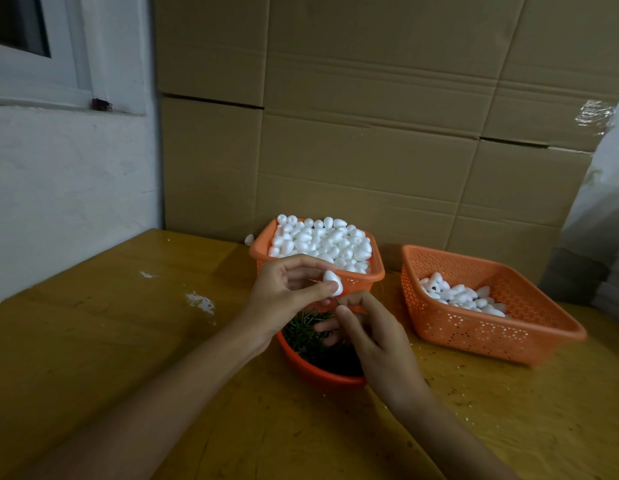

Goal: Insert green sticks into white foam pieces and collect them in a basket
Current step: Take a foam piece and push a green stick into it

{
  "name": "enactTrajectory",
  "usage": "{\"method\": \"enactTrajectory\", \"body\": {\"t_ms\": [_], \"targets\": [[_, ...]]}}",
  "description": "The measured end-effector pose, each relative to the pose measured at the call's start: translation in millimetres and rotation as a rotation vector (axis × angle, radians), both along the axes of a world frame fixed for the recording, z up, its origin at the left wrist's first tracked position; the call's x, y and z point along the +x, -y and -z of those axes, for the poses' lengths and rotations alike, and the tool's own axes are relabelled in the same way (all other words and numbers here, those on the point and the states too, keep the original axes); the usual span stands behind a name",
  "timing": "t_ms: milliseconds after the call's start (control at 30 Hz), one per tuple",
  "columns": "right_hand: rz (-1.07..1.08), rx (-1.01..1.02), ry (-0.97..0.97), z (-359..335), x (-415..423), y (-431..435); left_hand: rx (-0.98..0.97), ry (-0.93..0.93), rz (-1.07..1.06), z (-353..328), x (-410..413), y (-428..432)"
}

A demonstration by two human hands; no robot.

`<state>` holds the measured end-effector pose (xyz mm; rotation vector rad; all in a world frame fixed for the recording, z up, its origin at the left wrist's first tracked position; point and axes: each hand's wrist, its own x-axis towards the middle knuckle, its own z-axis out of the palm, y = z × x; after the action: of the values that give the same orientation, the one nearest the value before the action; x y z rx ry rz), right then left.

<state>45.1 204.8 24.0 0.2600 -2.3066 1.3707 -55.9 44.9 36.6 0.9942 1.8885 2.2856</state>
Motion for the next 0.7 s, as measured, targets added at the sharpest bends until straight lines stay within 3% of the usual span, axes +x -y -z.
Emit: {"method": "enactTrajectory", "body": {"t_ms": [700], "targets": [[0.014,-0.018,-0.015,2.2,-1.9,-4.1,0.054,0.039,0.124,-0.5,-5.6,3.2]]}}
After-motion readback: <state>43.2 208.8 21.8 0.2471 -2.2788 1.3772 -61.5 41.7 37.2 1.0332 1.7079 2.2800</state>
